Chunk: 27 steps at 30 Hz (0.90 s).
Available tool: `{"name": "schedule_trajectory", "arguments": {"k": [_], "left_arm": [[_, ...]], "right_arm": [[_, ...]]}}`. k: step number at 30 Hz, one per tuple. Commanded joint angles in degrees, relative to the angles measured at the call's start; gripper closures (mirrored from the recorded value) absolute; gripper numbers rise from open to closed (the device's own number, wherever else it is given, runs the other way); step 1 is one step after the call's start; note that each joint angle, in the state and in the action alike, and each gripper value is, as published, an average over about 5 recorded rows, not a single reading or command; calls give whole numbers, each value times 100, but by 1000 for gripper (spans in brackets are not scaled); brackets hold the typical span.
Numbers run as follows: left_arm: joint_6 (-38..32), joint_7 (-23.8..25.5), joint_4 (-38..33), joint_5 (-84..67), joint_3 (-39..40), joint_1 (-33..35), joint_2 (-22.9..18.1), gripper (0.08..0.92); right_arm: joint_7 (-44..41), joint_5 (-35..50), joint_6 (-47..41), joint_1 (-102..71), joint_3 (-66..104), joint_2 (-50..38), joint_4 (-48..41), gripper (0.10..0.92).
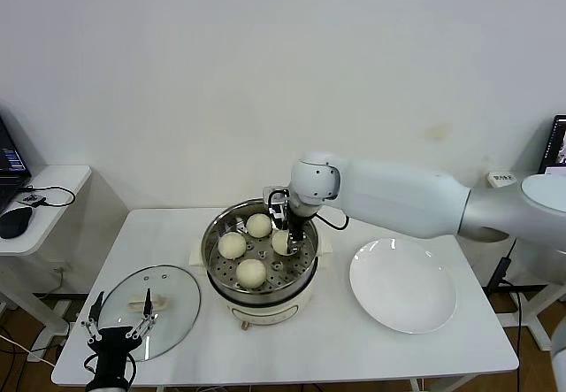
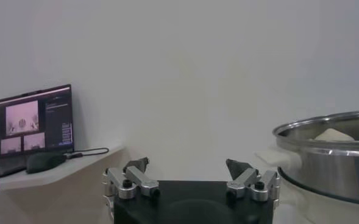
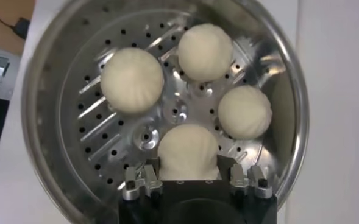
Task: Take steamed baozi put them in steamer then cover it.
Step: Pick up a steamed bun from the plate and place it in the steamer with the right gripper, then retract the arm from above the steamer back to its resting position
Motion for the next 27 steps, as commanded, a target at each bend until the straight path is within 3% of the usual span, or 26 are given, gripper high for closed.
{"name": "schedule_trajectory", "arguments": {"k": [1,5,8,13,20,23,27], "left_arm": [[2,3,12,4,11,-3,-1,177],[5,3,8,11,19,-5,-6,177],[6,7,-2,13,20,1,-7,177],[10,16,-25,15,19,12,6,177],[19,4,-21,9,13,7,16,177],[22,-3,-5,23,35,5,12,177],[22,-14,10,73,98,4,-5,177]], "right_arm": [[60,-105,-83,-116,30,69,-38,427],[94,-94,-104,-72,158,-69,65,371],[99,-85,-69,24,314,-267,209,284],[532,229,33,178,715,-939,851,208],[2797,1127,118,-1222,2223,-2468,2417,203],[4085,1405,876,-2655,3375,-3080,2902,203],[4903,967,1975,-4774,5064,-3336,3262,203]]}}
